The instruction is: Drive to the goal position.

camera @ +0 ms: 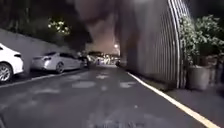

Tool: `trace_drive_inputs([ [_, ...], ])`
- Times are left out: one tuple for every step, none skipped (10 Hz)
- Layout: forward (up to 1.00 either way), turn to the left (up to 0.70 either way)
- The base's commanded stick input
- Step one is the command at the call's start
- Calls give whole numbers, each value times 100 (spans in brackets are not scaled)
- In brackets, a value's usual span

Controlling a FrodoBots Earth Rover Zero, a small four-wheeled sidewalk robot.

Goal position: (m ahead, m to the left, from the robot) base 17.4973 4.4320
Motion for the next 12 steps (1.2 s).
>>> trace_drive_inputs([
  [45,0],
  [45,0],
  [45,0],
  [45,0],
  [45,0],
  [45,0],
  [45,0],
  [45,0],
  [45,0],
  [45,0],
  [45,0],
  [45,0],
])
